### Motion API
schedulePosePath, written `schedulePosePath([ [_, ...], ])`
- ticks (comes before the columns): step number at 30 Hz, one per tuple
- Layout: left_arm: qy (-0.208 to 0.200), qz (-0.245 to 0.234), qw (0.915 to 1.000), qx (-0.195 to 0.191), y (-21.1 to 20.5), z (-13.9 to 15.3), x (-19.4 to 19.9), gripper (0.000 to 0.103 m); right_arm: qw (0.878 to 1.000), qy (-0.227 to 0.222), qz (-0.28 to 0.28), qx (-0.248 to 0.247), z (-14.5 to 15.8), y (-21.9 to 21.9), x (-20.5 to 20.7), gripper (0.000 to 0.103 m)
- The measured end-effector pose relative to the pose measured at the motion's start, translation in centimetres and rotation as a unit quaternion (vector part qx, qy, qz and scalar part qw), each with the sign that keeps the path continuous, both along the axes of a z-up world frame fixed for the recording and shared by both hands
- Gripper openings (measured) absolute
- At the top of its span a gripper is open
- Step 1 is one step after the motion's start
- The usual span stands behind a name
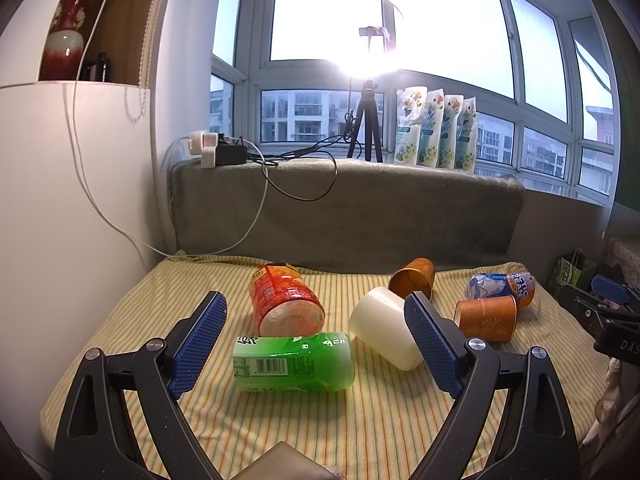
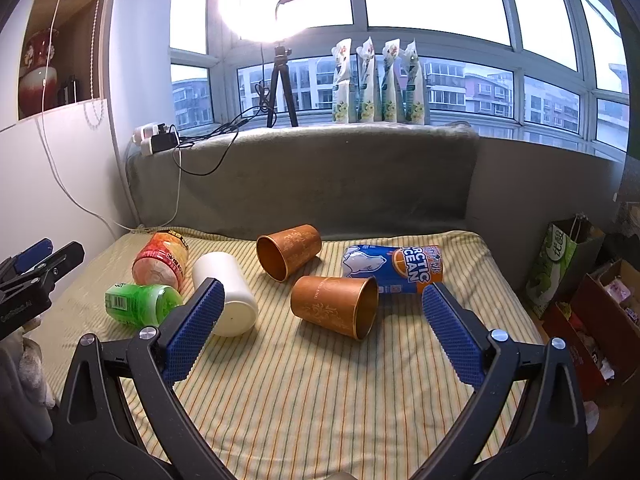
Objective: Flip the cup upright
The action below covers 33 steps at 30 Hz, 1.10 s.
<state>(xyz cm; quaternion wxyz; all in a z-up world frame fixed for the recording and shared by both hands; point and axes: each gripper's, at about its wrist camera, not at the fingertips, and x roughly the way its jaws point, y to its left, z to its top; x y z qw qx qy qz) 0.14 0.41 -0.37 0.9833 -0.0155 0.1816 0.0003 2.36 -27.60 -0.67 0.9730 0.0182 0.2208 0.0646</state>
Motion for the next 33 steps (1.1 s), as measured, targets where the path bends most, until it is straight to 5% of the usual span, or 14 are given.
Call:
schedulePosePath([
  [13, 0.015, 0.001, 0.9998, 0.010, 0.5, -1.1, -0.2, 0.091, 0.998, 0.025, 0.043, -0.028, 0.7, 0.6, 5.1, 0.101],
  [24, 0.036, 0.012, 0.9990, 0.024, 1.3, -2.3, -0.3, 0.091, 0.985, 0.084, 0.092, -0.119, 0.9, 1.5, 13.1, 0.101],
  [29, 0.045, 0.018, 0.9984, 0.029, 1.7, -2.7, -0.1, 0.091, 0.978, 0.151, 0.116, -0.081, 1.0, 1.6, 16.8, 0.101],
  [33, 0.050, 0.023, 0.9982, 0.024, 2.1, -2.8, 0.1, 0.091, 0.971, 0.211, 0.115, 0.001, 0.7, 1.5, 20.2, 0.101],
])
